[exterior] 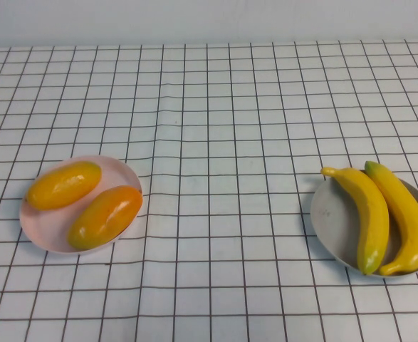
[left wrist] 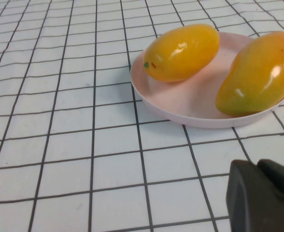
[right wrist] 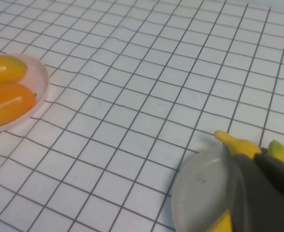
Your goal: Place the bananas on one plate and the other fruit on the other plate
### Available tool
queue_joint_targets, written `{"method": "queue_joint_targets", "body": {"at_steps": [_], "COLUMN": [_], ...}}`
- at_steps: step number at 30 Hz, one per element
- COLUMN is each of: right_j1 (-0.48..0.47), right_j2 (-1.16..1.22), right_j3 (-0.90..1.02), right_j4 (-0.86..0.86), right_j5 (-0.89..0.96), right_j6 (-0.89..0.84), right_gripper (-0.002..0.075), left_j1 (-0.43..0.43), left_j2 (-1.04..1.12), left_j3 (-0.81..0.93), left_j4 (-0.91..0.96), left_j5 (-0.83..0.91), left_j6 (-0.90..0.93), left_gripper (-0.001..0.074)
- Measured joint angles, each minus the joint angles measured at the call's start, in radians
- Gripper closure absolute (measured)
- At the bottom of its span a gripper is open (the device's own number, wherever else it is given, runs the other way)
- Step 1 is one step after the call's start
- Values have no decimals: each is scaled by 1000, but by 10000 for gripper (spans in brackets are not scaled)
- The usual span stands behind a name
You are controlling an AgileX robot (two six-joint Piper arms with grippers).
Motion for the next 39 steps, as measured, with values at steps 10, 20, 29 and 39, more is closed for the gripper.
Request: {"method": "queue_joint_targets", "body": {"at_steps": [10,20,29,39], "right_j1": [0,0,-29,-272], "right_j2": [-496,-627,-633,-758], "right_j3": [280,589,715,717], "right_j4": [-46,-81,-11,-1], "right_j5": [-68,-401,-557,-434], "right_j6": [55,62,62,62], "right_gripper": [740,741,741,741], "left_j1": [0,0,0,0], "left_j2": [0,0,0,0], "left_j3": [0,0,0,0], "left_j4": [0,0,0,0], "left_j5": [0,0,0,0], "left_j6": [0,0,0,0], "left_gripper": [736,737,737,736]}}
